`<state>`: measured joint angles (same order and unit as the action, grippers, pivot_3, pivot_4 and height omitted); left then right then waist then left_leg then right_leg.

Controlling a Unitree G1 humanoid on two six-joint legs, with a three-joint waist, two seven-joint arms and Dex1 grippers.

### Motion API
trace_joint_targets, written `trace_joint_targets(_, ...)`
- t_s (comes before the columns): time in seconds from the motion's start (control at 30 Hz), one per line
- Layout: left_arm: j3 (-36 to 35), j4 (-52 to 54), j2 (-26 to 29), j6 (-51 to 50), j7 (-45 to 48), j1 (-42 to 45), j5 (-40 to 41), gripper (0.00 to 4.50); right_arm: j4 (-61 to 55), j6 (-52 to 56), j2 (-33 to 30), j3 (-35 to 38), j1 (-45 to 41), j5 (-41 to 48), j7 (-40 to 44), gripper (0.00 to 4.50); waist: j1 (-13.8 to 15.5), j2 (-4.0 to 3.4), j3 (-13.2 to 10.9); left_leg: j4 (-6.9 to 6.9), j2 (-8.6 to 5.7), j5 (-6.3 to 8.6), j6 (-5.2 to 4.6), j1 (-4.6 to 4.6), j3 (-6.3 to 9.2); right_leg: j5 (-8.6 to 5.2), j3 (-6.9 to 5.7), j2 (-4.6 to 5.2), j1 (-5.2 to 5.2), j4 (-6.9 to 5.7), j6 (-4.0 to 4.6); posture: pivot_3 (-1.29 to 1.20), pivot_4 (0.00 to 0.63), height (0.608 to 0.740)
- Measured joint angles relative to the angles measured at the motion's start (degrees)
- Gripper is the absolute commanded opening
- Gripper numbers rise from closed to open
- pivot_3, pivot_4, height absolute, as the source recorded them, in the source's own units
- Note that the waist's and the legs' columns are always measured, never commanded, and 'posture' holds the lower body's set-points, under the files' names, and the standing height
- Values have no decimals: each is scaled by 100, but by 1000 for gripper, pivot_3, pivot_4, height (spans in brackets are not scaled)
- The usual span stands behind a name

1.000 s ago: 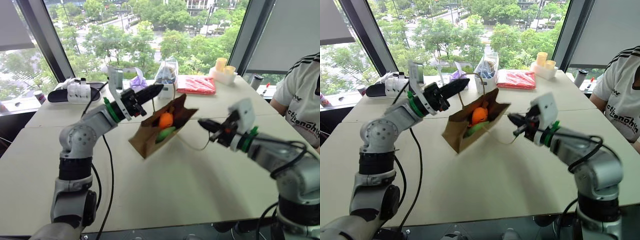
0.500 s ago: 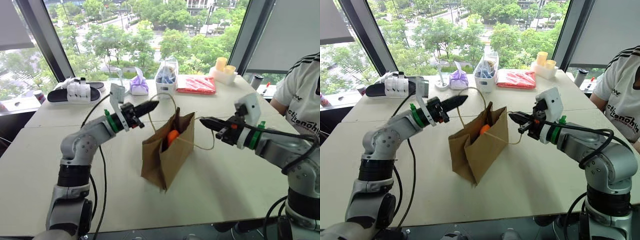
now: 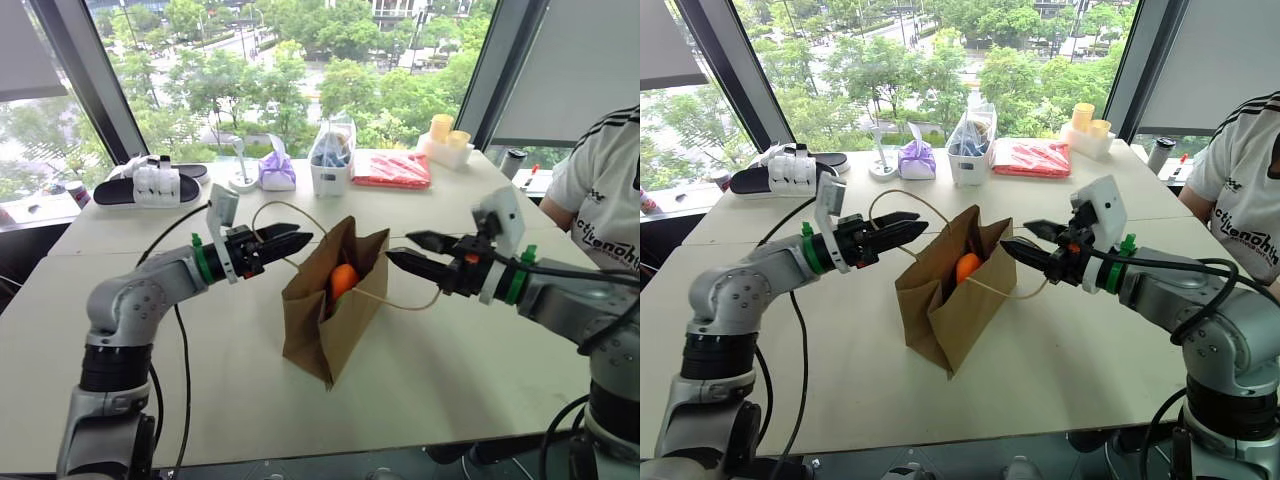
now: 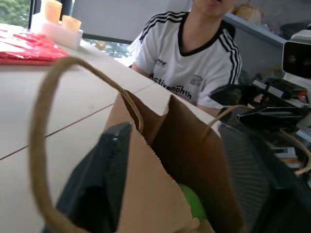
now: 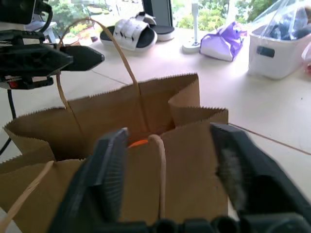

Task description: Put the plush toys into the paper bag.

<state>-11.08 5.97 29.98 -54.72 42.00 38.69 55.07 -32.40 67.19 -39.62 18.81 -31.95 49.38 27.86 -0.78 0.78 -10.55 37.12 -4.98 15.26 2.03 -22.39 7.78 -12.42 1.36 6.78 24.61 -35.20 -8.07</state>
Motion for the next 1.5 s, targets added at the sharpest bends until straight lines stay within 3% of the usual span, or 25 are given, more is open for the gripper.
trace_joint_targets(0.17,-443,166,703,-639,189,-88,713,4397,45,2,-209,414,-345,513,-115,4426,-1,-1,0,-2,2,0,0,0,-1,0,1,0,1,0,0,0,150,740)
trace_joint_targets(0.37,-464,303,1279,-587,618,-797,548,4397,506,1,-445,1183,-501,941,-517,4426,28,-1,-1,-2,1,0,-1,0,-4,-1,1,3,-3,4,1,0,150,740)
trace_joint_targets(0.47,-290,330,1263,-232,778,-1015,214,4397,598,1,-448,1388,-382,1129,-723,4426,27,-1,-1,-2,3,0,-1,0,-5,-1,1,3,-4,4,2,0,150,740)
trace_joint_targets(0.57,-261,275,903,102,663,-1013,18,4397,632,-3,-419,1572,-105,1336,-974,4426,39,0,-1,-1,4,0,-1,-1,-5,-1,1,4,-5,6,2,0,150,740)
trace_joint_targets(0.8,-84,77,376,458,373,-999,-349,4397,544,-173,-237,1526,1122,1350,-1076,4426,9,-2,-1,-2,4,1,-2,1,-13,0,7,4,-2,4,1,0,150,740)
trace_joint_targets(1.0,115,292,653,518,795,-1602,-512,4397,282,-393,-239,1455,1634,1391,-1118,4426,9,-3,0,-5,13,2,-4,3,-15,-1,7,1,-1,4,1,0,150,740)
trace_joint_targets(1.17,49,675,1153,263,1286,-1745,-181,4397,-119,-585,-161,792,1958,1203,-1115,4426,20,-4,0,-1,27,3,-5,3,-17,-1,6,1,-6,4,2,0,150,740)
trace_joint_targets(1.27,59,869,1253,215,1422,-1910,-78,4500,-225,-802,42,213,2047,904,-1136,3630,14,-3,0,-1,29,3,-5,4,-17,-1,6,0,-6,5,2,0,150,740)
trace_joint_targets(1.5,81,1232,1249,178,1468,-2054,19,4500,-197,-1181,484,-1027,1803,211,-1137,48,16,-4,-1,-1,30,3,-5,4,-15,-1,5,-1,-5,6,3,0,150,740)
